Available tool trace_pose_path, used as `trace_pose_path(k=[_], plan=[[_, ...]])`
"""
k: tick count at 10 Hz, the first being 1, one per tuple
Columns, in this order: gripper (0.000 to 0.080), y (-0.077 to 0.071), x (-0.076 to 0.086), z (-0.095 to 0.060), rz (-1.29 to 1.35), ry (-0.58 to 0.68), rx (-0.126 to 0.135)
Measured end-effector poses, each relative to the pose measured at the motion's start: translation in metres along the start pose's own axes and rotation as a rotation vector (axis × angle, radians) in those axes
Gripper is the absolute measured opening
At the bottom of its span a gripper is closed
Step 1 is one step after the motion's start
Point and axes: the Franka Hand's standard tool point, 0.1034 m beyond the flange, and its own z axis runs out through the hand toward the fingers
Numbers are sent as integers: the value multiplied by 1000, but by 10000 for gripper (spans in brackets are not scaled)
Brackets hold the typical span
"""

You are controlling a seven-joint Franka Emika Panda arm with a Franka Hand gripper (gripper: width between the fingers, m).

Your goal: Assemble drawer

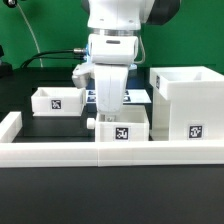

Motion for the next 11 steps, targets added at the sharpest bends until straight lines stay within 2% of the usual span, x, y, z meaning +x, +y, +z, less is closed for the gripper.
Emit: trace_pose_path(k=[2, 4, 5, 7, 11], plan=[[42, 4, 8, -3, -31, -3, 2], [42, 5, 8, -4, -28, -2, 1], [42, 5, 8, -3, -25, -1, -10], [42, 4, 8, -3, -22, -1, -7], [42, 1, 22, -2, -20, 6, -1]])
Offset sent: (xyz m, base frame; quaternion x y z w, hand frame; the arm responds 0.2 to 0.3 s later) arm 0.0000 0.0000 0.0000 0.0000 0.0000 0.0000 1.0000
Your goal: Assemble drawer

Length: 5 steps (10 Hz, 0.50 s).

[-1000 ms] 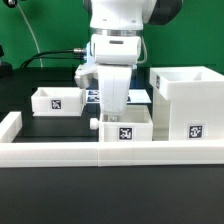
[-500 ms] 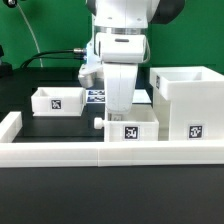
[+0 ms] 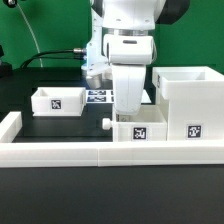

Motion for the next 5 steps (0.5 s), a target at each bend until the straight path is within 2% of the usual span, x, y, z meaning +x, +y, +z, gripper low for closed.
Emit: trace_pose_path(k=[3, 5], plan=[[42, 0, -2, 0, 4, 0, 1], [42, -3, 8, 1, 16, 2, 6]])
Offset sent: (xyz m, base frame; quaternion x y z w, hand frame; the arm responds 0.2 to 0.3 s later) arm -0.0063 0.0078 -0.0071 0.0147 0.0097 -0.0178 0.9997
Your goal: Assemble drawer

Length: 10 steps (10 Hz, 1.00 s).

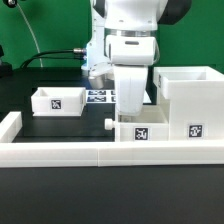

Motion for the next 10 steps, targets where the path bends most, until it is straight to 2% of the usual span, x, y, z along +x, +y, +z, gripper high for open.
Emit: trace_pose_path(k=[8, 9, 10], plan=[[42, -4, 0, 3, 25, -13, 3], [42, -5, 2, 4, 29, 0, -43], [42, -8, 0, 6, 32, -1, -37]])
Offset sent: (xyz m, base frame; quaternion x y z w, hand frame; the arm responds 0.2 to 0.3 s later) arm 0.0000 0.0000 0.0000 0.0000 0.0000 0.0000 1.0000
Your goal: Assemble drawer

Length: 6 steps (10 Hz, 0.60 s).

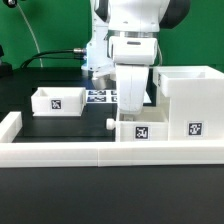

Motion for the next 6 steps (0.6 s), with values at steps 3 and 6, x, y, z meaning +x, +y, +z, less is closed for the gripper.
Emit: trace_pose_path(k=[3, 6], plan=[[42, 0, -3, 1, -23, 1, -4], [42, 0, -2, 1, -17, 4, -12]])
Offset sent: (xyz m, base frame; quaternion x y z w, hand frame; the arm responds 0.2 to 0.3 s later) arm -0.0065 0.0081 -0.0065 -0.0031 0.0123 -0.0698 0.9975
